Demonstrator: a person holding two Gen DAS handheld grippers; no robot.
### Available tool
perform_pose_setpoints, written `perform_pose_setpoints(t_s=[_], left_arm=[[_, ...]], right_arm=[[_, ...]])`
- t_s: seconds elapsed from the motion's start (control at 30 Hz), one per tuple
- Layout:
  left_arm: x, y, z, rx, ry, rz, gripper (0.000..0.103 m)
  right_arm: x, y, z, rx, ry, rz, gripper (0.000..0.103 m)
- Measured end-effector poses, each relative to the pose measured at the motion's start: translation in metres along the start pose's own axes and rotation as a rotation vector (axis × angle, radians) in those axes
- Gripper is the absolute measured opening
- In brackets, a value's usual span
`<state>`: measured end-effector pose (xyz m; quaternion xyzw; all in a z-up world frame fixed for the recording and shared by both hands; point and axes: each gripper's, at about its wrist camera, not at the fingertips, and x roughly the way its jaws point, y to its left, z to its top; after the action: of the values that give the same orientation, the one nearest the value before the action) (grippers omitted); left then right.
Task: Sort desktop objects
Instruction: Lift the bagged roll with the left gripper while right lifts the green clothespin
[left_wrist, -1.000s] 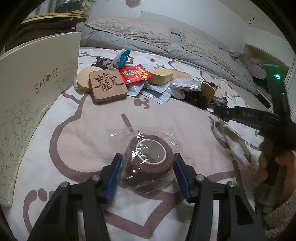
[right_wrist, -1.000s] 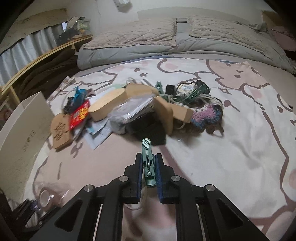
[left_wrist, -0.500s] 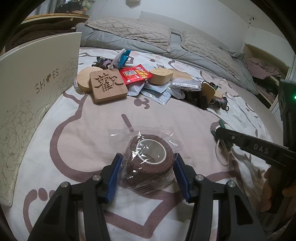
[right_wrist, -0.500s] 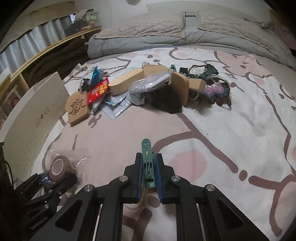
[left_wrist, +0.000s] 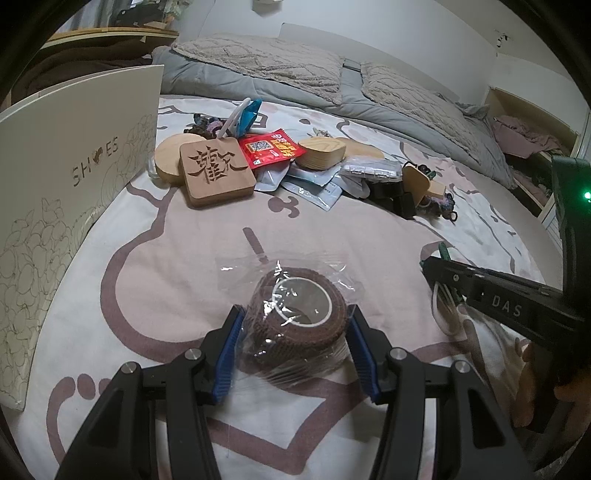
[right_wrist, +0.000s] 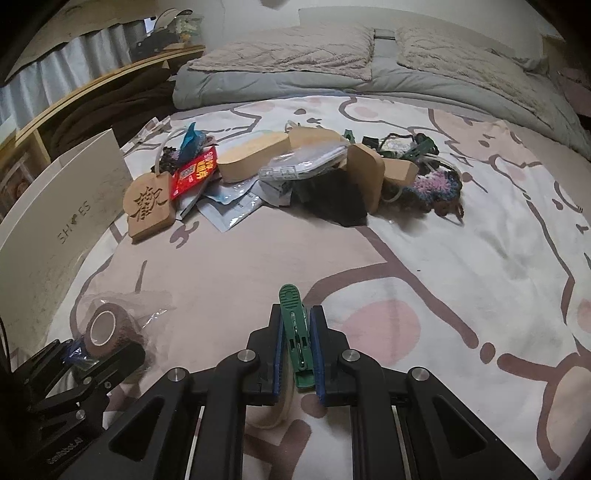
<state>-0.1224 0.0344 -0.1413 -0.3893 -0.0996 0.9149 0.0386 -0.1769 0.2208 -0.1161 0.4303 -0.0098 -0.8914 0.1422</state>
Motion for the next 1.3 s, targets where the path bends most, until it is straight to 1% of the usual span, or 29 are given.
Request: perform_pose_setpoints(t_s=[0.17, 0.27, 0.57, 0.77, 1.0, 1.17, 1.3], left_arm=[[-0.001, 0.0, 0.0, 0.012, -0.001, 0.0, 0.054], [-0.001, 0.001, 0.001, 0.013, 0.001, -0.004, 0.054], [-0.004, -0.001, 0.002, 0.063, -0.005, 0.02, 0.054], [-0.013, -0.002, 0.006, 0.084, -0.03, 0.031, 0.053], [-0.035, -0.004, 0.016, 0.081, -0.079, 0.0, 0.053], [-0.047, -0.005, 0.025, 0.075, -0.104, -0.023, 0.053], [-0.06, -0.005, 0.032, 0.081, -0.136, -0.026, 0.053]], right_arm=[[-0.004, 0.004, -0.001, 0.013, -0.011, 0.012, 0.014], [-0.006, 0.006, -0.003, 0.035, -0.015, 0.037, 0.014], [-0.016, 0.011, -0.011, 0.048, -0.025, 0.064, 0.014], [-0.026, 0.011, -0.019, 0.081, -0.038, 0.087, 0.014], [-0.052, 0.016, -0.024, 0.111, -0.1, 0.114, 0.014], [-0.07, 0.024, -0.021, 0.105, -0.146, 0.13, 0.014], [-0.082, 0.031, -0.014, 0.086, -0.181, 0.134, 0.014]])
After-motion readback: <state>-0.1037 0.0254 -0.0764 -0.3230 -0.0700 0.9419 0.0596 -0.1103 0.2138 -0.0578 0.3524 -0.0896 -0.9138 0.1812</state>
